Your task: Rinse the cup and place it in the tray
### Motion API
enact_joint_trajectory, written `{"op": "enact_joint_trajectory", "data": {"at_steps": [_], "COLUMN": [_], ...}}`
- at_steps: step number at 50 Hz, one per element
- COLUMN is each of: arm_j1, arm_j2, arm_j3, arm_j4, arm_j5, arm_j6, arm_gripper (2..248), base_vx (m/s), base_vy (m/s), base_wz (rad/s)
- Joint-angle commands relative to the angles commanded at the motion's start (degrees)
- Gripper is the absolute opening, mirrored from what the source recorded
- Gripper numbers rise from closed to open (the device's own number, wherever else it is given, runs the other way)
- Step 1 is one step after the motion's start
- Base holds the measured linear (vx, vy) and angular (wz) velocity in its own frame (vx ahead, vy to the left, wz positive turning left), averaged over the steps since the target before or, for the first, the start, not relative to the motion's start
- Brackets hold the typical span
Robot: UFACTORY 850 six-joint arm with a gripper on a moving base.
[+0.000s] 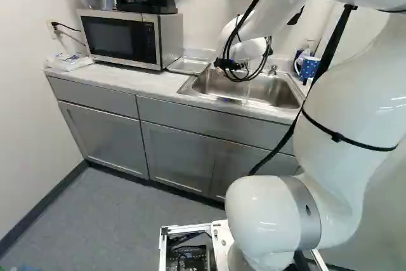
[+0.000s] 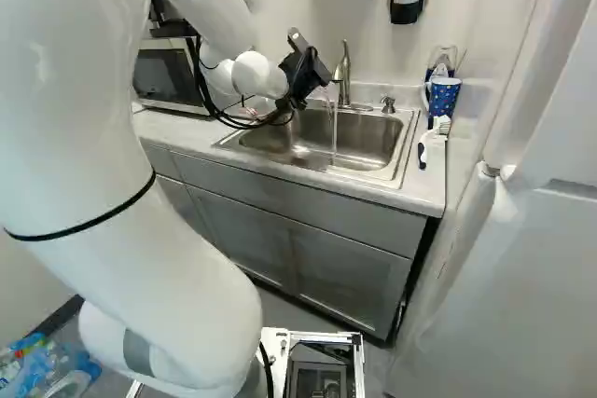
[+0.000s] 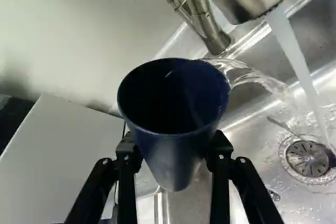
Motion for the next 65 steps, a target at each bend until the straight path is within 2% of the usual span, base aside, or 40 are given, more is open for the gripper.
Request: {"op": "enact_joint_trajectory", "data": {"at_steps": [65], "arm_j1": [0.0], "arm_j2": [0.0], "arm_j3": [0.0], "arm_j4": [0.0], "arm_j5": [0.0], "arm_j6": [39.3], "arm_gripper": [125], "base_vx": [0.0], "base_vy": [0.0], "base_wz": [0.0]}}
